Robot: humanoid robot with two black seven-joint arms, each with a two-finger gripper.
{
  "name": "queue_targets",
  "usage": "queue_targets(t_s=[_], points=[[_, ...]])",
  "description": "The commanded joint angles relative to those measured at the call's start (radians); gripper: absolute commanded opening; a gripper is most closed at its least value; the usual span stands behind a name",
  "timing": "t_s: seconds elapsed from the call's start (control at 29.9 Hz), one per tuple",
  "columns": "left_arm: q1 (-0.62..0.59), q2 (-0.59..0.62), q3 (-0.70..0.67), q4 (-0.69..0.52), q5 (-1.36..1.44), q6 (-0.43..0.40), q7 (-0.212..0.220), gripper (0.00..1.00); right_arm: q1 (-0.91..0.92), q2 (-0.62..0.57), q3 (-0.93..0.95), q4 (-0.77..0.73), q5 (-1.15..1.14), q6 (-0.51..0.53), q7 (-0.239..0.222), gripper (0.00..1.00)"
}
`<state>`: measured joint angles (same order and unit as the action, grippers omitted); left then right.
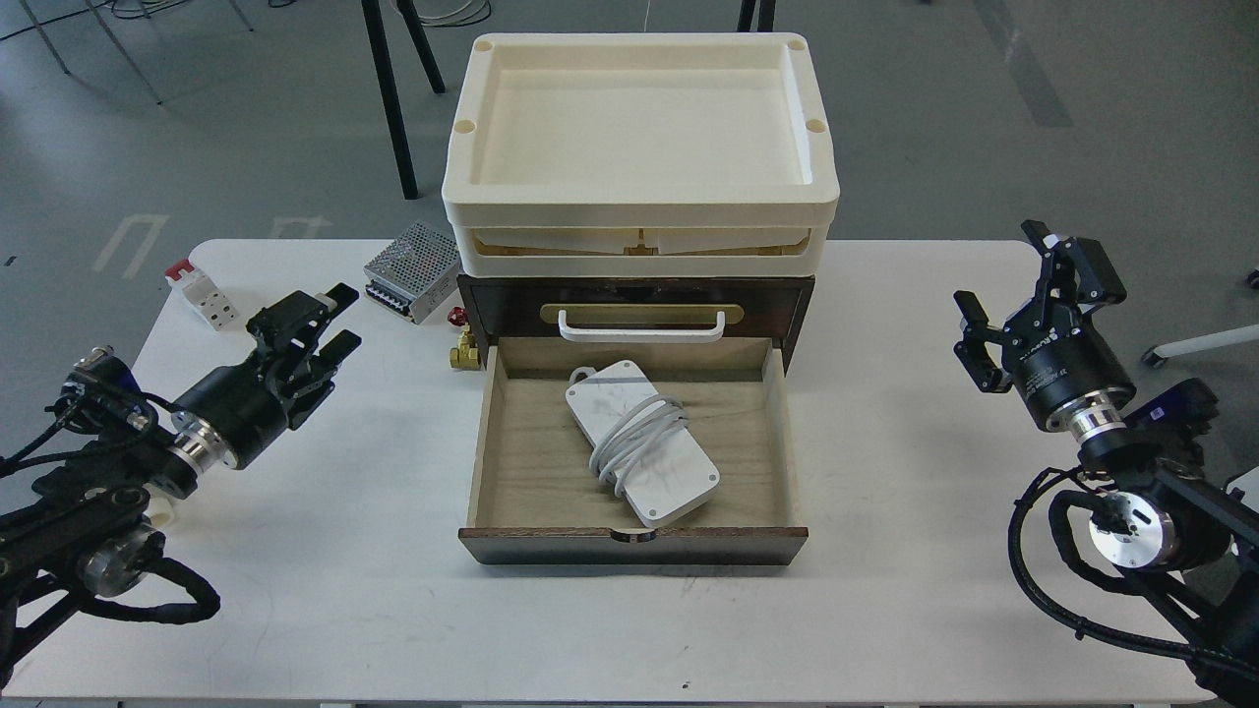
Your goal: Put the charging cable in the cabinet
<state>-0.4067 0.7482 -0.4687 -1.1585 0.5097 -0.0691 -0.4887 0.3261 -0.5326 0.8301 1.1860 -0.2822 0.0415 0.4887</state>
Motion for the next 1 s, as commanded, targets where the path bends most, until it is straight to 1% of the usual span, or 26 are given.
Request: queue_targets(t_s=[0.0,0.07,0.17,0.23,0.33,0.43,0.5,0.6,0.84,0.97], points=[[0.002,-0.006,-0.021,0.02,-0.095,0.0,0.0,0.71,0.002,0.005,0.012,-0.002,0.0,0.0,0.0,0.99],[0.003,-0.01,-0.024,0.078,-0.15,-0.001,0.0,0.72,0.001,0.005,0.015,-0.002,0.002,-0.002,0.0,0.99],[-0.003,-0.073,-0.03,0.202,-0.212,-0.009,0.0,0.72,-0.001,0.006,0.018,-0.002,0.002,-0.003,0.0,0.99],[-0.006,-0.122,-0.063,0.27,-0.224,-0.014,0.0,0.72,-0.004,0.006,0.035,-0.002,0.002,-0.005,0.0,0.99],[-0.001,-0.158,-0.113,0.332,-0.224,-0.047,0.0,0.72,-0.005,0.006,0.044,-0.002,0.003,-0.008,0.0,0.99],[-0.006,-0.19,-0.145,0.355,-0.224,-0.08,0.0,0.72,-0.005,0.006,0.044,-0.002,0.003,-0.008,0.0,0.99],[-0.009,-0.205,-0.153,0.355,-0.224,-0.086,0.0,0.72,-0.005,0.006,0.044,-0.002,0.003,-0.008,0.0,0.99],[-0.011,-0.208,-0.154,0.353,-0.224,-0.095,0.0,0.73,-0.005,0.013,0.044,-0.002,0.003,-0.008,0.0,0.99],[-0.017,-0.21,-0.169,0.349,-0.224,-0.165,0.0,0.77,-0.005,0.014,0.044,-0.002,0.003,-0.008,0.0,0.99],[-0.029,-0.21,-0.166,0.352,-0.223,-0.163,0.0,0.77,-0.007,0.014,0.044,-0.002,0.003,-0.008,0.0,0.99]])
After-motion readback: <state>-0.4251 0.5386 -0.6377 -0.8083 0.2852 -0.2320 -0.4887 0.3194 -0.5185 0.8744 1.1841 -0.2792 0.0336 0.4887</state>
